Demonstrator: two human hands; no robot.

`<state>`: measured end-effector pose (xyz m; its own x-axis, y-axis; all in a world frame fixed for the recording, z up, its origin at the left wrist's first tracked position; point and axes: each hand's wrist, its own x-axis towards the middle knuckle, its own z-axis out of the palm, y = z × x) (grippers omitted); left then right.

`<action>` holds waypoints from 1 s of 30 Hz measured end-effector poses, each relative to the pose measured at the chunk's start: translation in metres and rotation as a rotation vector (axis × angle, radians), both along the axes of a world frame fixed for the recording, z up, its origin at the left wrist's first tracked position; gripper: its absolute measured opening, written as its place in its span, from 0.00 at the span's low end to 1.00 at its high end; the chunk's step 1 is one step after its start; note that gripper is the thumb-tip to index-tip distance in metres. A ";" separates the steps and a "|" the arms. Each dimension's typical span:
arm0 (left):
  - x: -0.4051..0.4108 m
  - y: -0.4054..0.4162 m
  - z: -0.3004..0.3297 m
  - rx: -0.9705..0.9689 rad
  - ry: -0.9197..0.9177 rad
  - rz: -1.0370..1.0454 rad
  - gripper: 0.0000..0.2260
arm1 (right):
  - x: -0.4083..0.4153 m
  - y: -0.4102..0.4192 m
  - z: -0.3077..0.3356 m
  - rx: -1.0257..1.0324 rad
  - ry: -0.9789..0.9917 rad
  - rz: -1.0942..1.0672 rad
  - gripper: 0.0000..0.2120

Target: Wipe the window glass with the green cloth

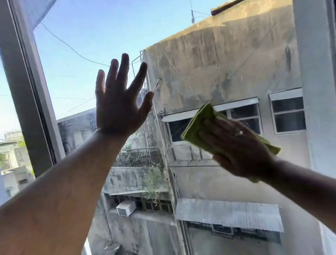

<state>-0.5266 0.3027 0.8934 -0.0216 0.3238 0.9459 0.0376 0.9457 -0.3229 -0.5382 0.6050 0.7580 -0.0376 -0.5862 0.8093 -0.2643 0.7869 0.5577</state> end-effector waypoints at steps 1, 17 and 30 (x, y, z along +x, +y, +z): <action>0.000 0.000 -0.001 -0.002 0.000 0.006 0.27 | -0.001 0.032 0.020 -0.184 -0.013 -0.041 0.26; 0.008 0.001 0.000 0.017 -0.066 -0.005 0.28 | 0.004 -0.001 0.047 0.065 -0.004 -0.025 0.28; 0.009 -0.001 0.002 0.012 -0.056 -0.014 0.26 | 0.020 -0.116 -0.075 0.320 -0.045 -0.001 0.31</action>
